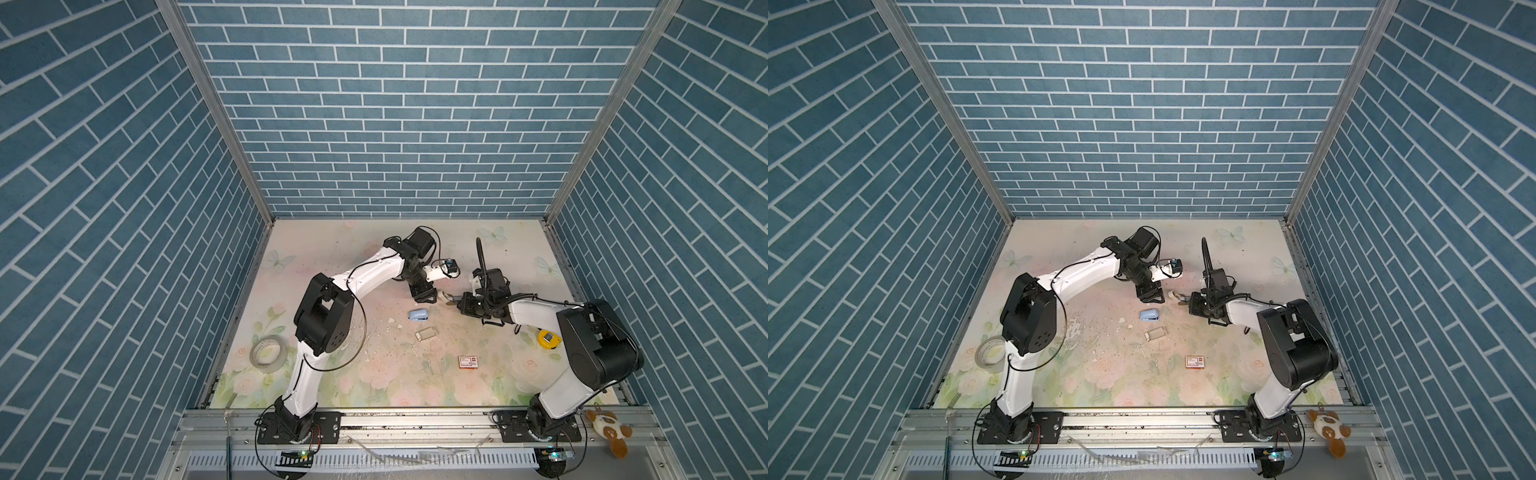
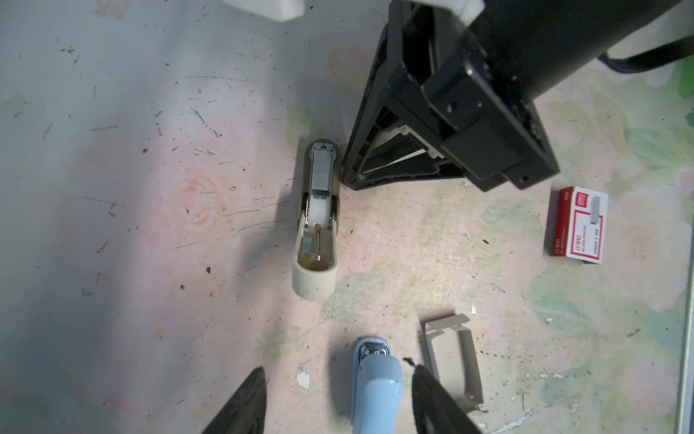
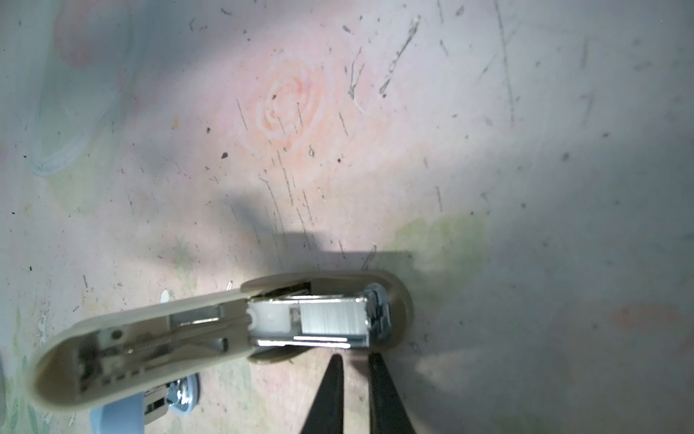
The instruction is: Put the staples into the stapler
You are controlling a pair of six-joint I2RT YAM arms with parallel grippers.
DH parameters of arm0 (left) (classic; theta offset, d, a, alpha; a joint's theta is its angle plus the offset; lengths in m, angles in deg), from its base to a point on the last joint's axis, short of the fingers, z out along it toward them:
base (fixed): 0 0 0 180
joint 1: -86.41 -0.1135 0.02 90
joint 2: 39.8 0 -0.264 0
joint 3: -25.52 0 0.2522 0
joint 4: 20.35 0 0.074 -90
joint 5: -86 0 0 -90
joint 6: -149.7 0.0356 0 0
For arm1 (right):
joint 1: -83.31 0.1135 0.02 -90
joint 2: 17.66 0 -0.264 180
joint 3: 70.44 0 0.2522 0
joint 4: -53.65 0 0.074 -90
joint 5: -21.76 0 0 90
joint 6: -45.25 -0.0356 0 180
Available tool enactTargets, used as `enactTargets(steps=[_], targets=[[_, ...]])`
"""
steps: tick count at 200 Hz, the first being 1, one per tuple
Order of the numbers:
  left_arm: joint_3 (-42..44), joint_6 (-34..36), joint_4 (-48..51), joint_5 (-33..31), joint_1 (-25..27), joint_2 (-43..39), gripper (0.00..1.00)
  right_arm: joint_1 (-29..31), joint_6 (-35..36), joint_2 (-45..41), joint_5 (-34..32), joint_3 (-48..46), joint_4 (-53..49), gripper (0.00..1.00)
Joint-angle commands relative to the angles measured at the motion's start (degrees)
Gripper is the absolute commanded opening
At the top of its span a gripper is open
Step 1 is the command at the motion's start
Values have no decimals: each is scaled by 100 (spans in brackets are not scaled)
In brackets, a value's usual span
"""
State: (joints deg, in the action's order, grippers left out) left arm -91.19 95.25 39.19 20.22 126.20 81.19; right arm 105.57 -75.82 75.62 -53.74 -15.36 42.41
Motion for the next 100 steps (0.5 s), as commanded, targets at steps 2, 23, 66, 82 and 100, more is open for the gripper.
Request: enactTargets(steps=[2, 23, 66, 82, 100], targets=[[-69, -43, -359, -177, 130, 139, 63, -46, -25, -472, -195, -265, -468, 17], [-141, -83, -440, -89, 151, 237, 62, -156, -104, -900, -350, -336, -846, 17], [-285, 48, -343, -213, 205, 426, 57, -709, -172, -1140, 72, -394, -668, 18], [-208, 49, -407, -257, 205, 393, 57, -845, -154, -973, 327, -282, -529, 18], [-192, 57, -407, -273, 205, 390, 57, -971, -138, -733, 580, -145, -360, 17]])
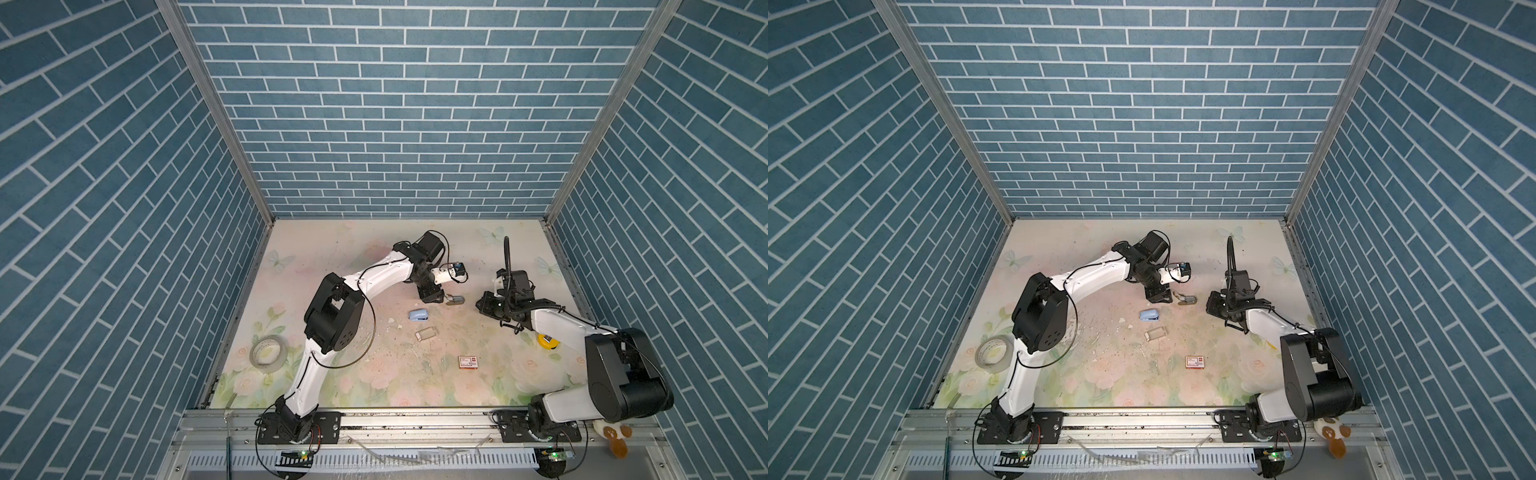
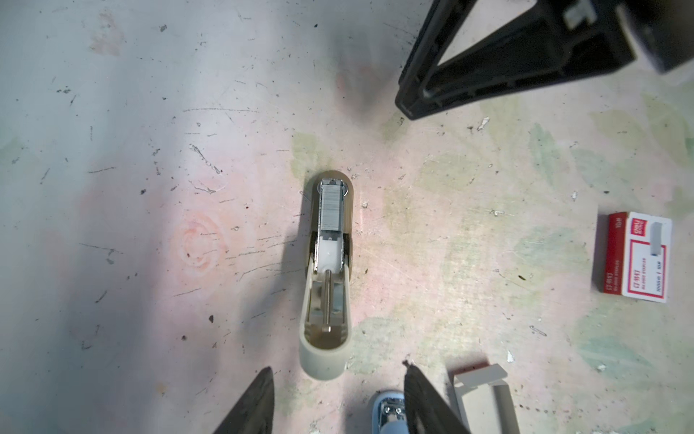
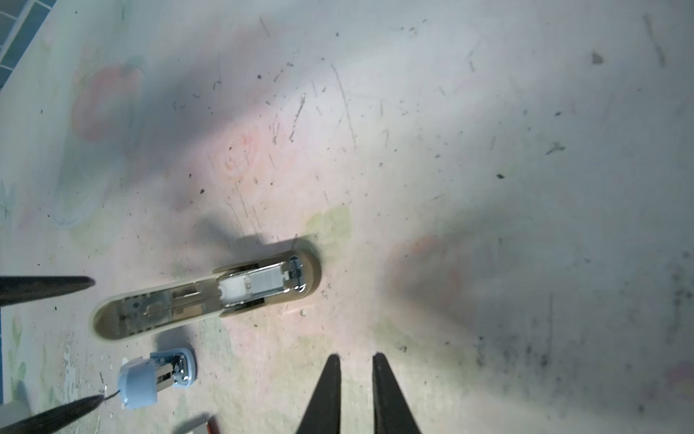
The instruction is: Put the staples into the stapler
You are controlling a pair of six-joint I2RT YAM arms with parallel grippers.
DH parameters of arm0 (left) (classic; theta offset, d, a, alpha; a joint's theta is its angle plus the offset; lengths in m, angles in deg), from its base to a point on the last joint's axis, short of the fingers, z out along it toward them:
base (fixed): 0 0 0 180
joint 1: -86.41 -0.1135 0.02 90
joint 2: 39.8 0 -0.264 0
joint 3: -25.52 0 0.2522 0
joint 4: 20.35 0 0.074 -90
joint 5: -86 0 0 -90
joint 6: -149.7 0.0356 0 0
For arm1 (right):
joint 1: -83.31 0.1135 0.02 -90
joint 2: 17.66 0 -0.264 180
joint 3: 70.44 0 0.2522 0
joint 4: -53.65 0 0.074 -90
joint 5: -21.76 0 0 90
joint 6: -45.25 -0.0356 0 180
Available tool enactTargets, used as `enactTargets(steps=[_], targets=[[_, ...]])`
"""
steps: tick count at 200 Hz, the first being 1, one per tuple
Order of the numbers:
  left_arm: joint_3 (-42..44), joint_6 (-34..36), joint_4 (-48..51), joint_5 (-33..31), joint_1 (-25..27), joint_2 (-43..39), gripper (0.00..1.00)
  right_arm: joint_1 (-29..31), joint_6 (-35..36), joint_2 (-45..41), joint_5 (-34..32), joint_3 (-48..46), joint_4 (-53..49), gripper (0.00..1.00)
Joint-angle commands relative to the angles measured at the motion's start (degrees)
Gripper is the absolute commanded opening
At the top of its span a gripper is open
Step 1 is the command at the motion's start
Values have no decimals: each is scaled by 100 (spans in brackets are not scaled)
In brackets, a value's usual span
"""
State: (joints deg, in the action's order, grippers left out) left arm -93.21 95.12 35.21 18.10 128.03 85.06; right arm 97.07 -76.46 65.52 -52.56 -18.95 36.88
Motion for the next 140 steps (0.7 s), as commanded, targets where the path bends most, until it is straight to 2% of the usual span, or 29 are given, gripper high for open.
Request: enactTargets(steps=[1, 35, 140], targets=[[10, 70, -12, -59, 21, -1, 57, -124, -74, 286, 484, 219, 198, 17], [-13, 96, -3, -73, 29, -8, 52, -189, 48, 726, 919, 486, 403, 16], [-194, 194, -10, -124, 56, 211, 42, -335, 55, 1552, 1419, 788, 828, 16]])
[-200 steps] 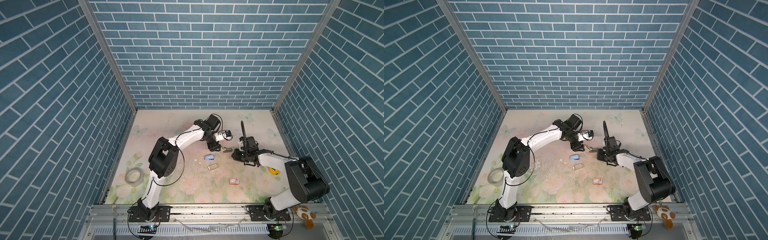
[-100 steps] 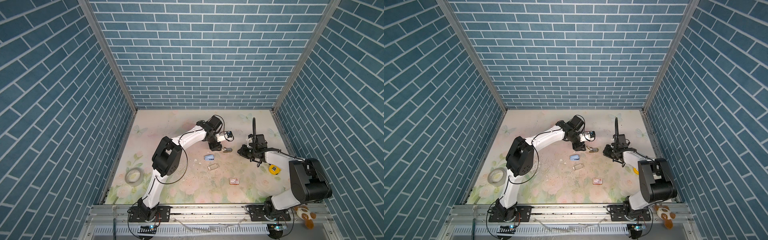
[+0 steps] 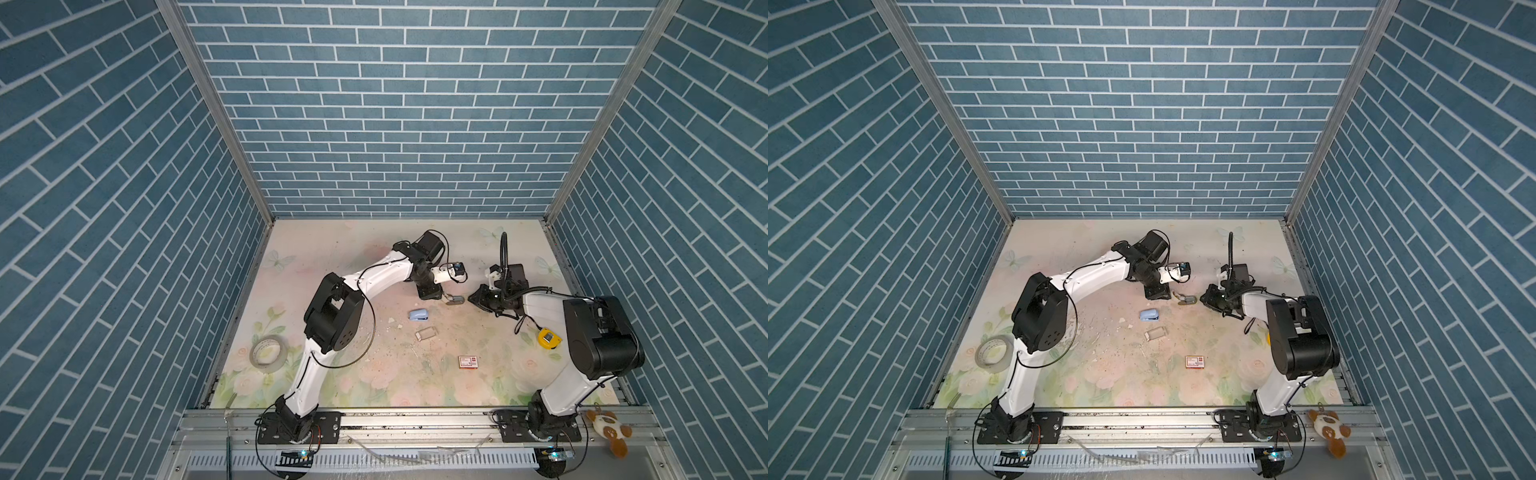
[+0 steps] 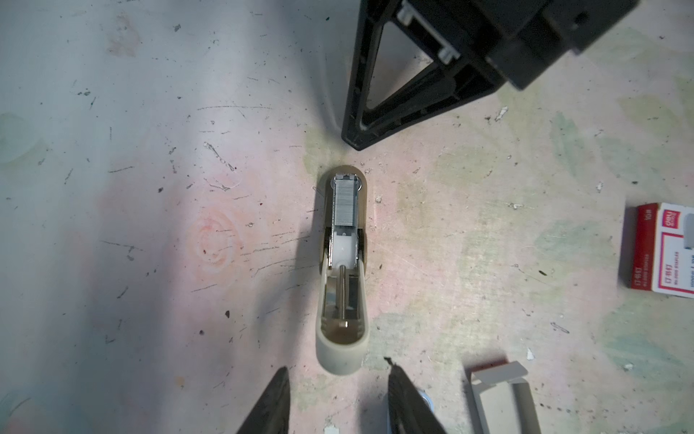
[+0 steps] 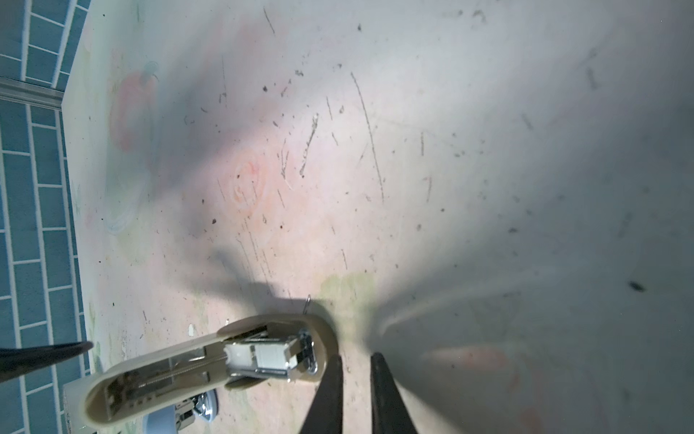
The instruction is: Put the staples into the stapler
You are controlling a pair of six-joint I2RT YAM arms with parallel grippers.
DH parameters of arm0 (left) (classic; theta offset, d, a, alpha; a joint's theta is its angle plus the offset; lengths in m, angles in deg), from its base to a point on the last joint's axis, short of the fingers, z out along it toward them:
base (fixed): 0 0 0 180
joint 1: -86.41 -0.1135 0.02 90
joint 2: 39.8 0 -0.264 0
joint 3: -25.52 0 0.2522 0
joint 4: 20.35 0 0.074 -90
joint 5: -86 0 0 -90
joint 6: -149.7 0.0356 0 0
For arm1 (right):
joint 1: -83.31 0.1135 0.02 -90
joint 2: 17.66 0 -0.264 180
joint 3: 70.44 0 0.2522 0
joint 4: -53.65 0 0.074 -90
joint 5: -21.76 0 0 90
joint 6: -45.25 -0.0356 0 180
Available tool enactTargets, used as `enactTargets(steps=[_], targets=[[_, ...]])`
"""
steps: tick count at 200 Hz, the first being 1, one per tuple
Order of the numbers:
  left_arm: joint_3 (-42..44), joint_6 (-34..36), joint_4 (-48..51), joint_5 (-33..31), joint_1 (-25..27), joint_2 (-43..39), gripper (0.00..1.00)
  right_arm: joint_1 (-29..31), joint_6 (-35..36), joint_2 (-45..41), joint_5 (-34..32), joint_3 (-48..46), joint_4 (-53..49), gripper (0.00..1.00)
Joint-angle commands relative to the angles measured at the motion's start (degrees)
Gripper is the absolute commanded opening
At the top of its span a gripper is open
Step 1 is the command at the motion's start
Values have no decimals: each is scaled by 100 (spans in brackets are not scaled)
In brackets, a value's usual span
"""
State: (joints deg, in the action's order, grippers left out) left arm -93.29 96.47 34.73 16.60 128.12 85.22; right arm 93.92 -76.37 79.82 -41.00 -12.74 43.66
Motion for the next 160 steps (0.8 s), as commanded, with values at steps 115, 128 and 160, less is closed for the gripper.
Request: enactTargets(steps=[115, 128, 160], targets=[[-476, 136, 100, 171, 83, 375, 25, -20, 41, 360, 562, 115, 222, 14], [-498, 137, 120, 194, 83, 370, 25, -20, 41, 369, 587, 123, 216, 14], [-546, 238, 214, 243, 83, 381, 23, -18, 93, 413, 648, 167, 153, 14]])
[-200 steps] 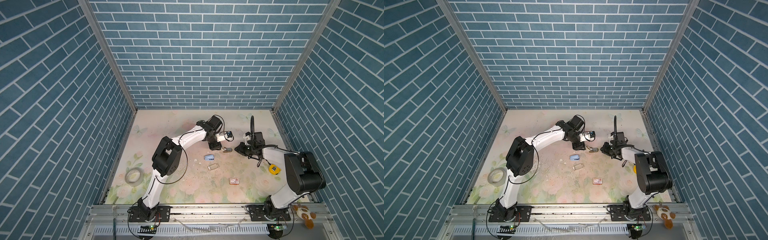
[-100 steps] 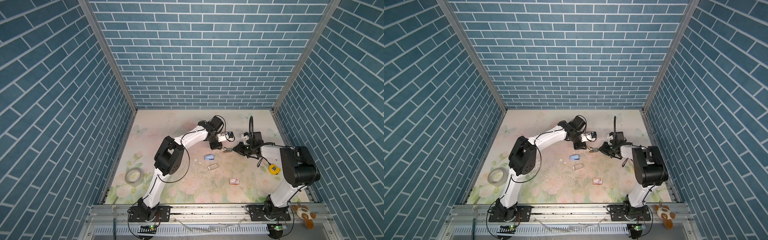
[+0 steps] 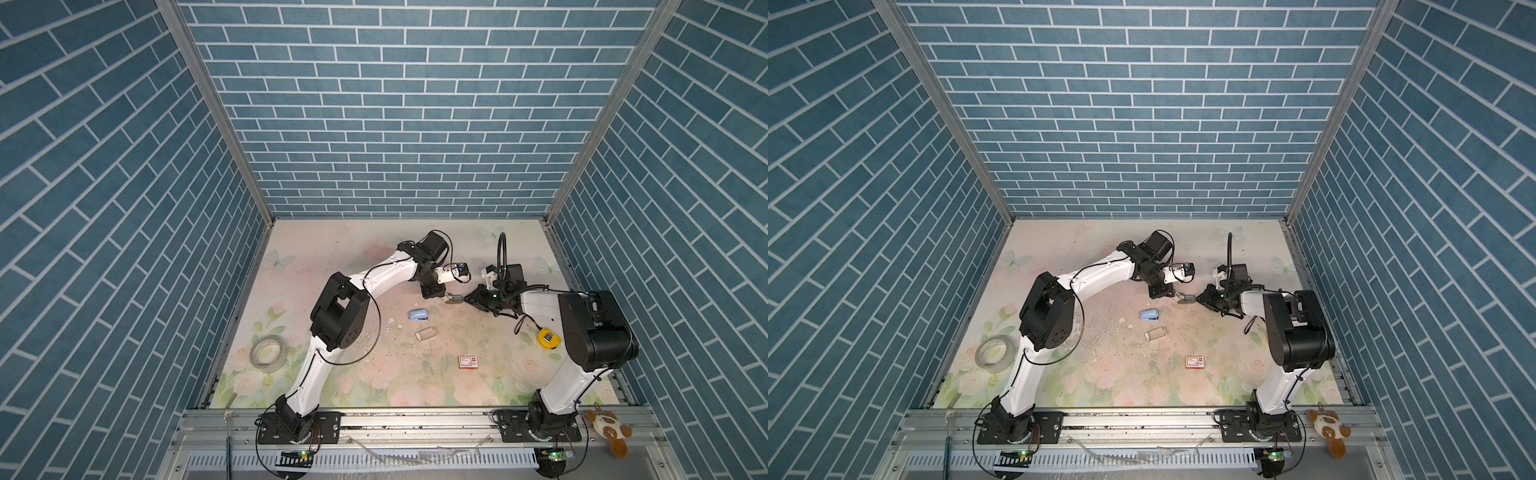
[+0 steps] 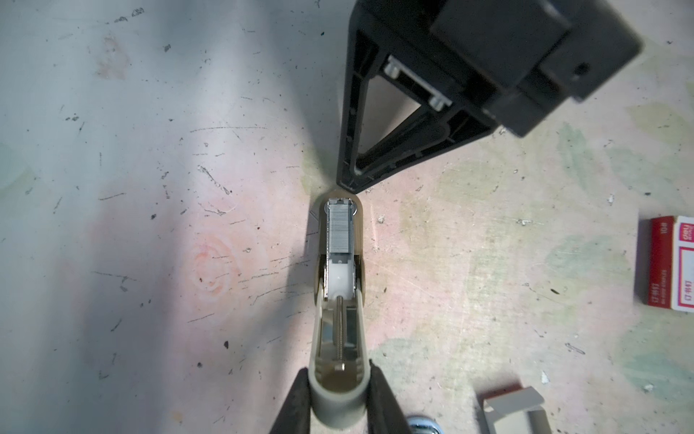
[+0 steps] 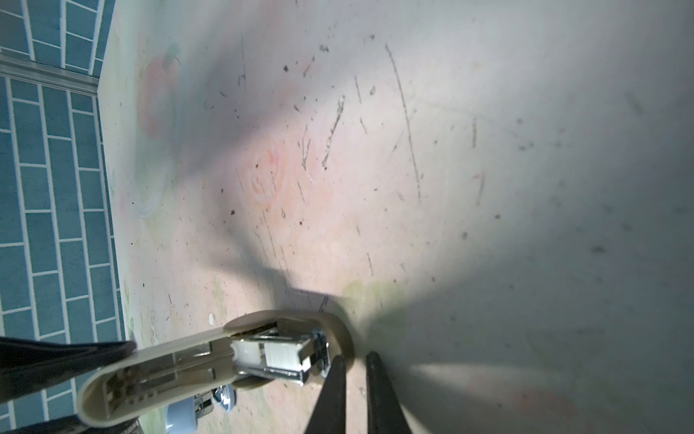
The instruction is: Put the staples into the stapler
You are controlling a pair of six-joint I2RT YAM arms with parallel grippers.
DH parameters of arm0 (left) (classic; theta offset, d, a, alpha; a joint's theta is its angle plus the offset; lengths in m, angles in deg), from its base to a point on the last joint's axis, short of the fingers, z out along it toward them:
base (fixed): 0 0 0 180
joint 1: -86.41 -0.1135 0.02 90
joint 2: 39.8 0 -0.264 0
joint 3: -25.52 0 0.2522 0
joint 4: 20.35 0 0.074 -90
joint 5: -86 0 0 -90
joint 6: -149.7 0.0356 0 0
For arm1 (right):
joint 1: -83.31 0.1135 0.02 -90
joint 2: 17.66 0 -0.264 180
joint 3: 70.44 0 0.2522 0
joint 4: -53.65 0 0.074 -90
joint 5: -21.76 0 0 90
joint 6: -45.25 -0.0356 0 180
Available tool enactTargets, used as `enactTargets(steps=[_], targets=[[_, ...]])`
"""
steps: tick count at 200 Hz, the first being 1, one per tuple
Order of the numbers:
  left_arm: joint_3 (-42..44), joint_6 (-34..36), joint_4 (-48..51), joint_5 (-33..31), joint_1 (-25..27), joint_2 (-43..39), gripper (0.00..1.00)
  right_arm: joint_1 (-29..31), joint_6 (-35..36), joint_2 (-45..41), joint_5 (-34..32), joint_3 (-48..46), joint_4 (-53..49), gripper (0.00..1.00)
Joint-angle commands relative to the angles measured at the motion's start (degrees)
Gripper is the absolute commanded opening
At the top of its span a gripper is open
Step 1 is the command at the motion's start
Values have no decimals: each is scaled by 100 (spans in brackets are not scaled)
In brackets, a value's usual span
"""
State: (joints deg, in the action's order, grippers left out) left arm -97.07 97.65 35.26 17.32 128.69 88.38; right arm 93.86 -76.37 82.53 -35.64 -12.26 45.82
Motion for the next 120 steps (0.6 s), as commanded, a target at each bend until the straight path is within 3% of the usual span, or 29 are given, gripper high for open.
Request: enactTargets(steps=[1, 120], targets=[[-170, 122, 164, 166, 26, 66, 23, -10, 94, 142, 114, 119, -69, 14], [-779, 296, 597, 122, 90, 462, 13, 6, 287, 274, 355, 242, -334, 12]])
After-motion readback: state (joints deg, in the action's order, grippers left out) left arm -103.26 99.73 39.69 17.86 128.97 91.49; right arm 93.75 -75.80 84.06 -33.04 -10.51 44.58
